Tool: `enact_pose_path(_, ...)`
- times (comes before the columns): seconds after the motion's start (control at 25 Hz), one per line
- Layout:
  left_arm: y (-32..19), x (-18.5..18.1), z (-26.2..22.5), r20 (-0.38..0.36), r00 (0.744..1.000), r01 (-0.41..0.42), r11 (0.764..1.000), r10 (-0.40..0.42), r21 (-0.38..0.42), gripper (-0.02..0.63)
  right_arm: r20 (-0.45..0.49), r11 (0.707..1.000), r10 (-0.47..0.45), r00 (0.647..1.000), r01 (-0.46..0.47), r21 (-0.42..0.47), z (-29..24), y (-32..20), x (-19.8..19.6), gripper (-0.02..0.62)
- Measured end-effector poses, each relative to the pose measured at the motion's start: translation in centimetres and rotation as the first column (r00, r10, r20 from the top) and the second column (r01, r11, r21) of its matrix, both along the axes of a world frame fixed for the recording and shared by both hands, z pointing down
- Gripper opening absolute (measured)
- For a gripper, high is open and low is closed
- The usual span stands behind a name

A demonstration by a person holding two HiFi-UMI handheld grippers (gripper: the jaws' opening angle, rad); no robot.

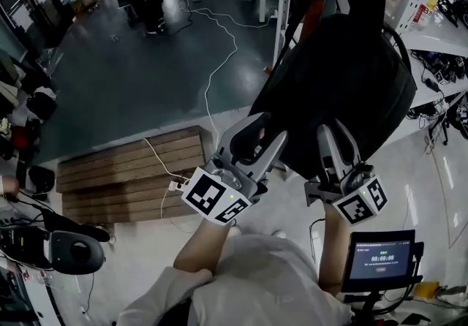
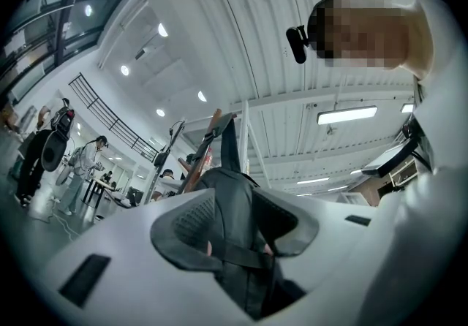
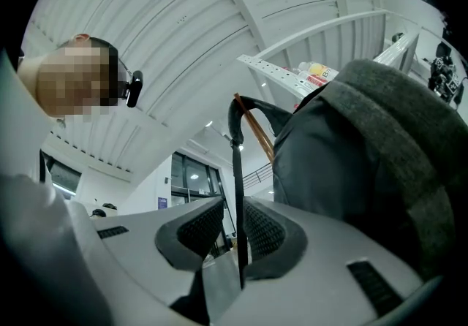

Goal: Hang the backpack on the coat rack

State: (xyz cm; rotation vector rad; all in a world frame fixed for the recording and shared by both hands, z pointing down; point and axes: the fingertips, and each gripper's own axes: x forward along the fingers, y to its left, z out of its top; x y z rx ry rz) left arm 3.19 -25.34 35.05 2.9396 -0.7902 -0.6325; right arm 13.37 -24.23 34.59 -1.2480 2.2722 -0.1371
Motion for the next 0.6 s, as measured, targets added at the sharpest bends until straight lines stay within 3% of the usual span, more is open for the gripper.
enact_pose_path(0.6,0.4,1.6,0.6,0.063,0.998,-0.023,1.0,0.023,0.005,0.124,0.011,0.999,-0.026,1.0,0.026,0.019,-0.2,0.6,-0.2,0.095)
